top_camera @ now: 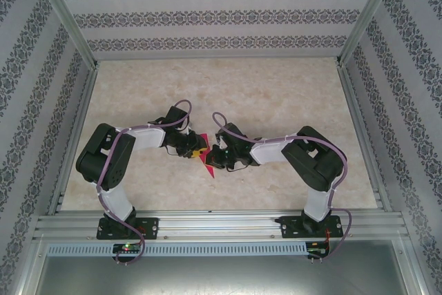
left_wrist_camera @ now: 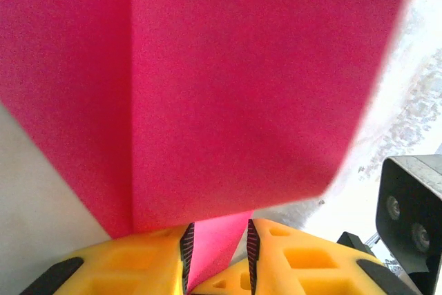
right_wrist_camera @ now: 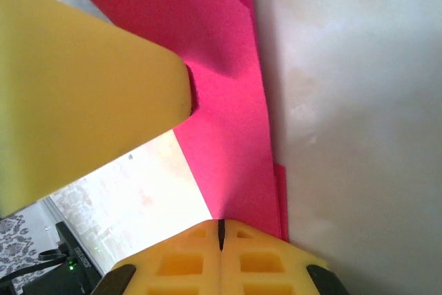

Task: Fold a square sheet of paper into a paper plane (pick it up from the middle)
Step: Fold the wing for the fifth time at the center of the table.

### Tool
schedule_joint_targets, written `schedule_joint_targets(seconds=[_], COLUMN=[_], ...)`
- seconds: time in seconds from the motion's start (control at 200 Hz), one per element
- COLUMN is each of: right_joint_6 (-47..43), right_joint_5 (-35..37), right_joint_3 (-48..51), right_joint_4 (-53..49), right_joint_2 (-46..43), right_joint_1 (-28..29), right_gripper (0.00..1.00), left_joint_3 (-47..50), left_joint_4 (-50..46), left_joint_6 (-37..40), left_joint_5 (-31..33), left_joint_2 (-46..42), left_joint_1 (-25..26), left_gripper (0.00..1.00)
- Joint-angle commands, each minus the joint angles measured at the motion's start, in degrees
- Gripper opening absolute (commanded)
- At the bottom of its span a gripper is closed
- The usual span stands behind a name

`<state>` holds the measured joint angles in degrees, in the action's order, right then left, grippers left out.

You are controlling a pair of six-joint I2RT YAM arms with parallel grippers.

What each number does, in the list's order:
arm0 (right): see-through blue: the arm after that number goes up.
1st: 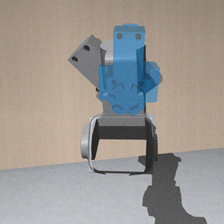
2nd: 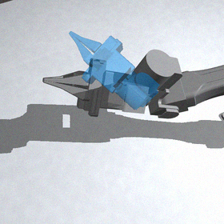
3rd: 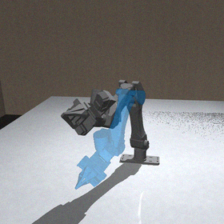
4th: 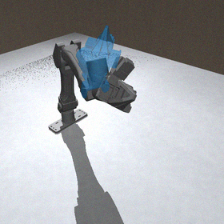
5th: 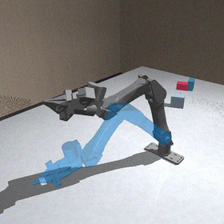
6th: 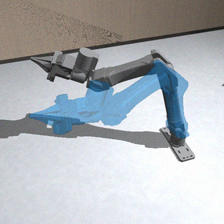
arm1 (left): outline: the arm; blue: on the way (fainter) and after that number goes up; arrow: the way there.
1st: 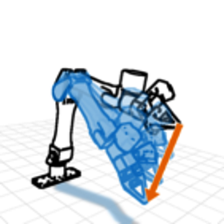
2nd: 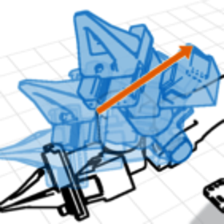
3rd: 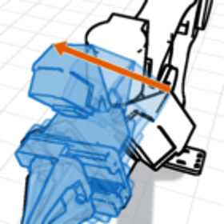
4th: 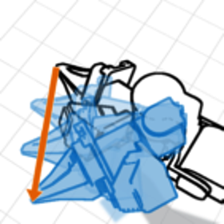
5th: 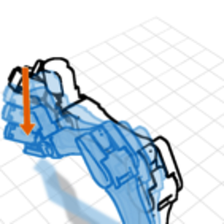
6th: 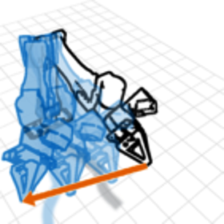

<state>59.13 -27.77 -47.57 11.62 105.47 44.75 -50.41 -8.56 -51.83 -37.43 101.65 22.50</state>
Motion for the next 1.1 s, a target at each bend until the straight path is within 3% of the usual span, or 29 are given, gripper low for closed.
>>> schedule_joint_targets(seconds=[0.0, 0.24, 0.41, 0.704, 1.094], right_joint_6=[-2.1, -2.0, -2.1, -2.3, -4.0], right_joint_5=[-0.1, -0.9, -0.7, -1.0, 0.6], right_joint_3=[1.9, 3.4, 2.7, 1.9, 1.2], right_joint_4=[-6.0, -5.8, -5.7, -6.4, -11.5], right_joint_2=[1.3, 2.9, 3.3, 4.1, 3.1], right_joint_1=[-0.1, 0.9, 1.2, 1.2, 1.3], right_gripper=[0.00, 0.00, 0.00, 0.00, 0.00], left_joint_3=[1.0, -4.2, -5.5, -4.3, -4.3], left_joint_4=[-4.0, -8.7, -6.3, -3.0, -4.5], left_joint_6=[0.8, 5.1, 4.3, 3.8, 5.8], left_joint_5=[5.3, 4.5, 2.8, 1.7, 6.3], left_joint_2=[1.4, -4.4, -5.8, -2.3, 1.7], left_joint_1=[-0.2, -0.2, -0.2, -0.2, -0.9], left_gripper=[0.32, 0.37, 0.39, 0.40, 0.39])
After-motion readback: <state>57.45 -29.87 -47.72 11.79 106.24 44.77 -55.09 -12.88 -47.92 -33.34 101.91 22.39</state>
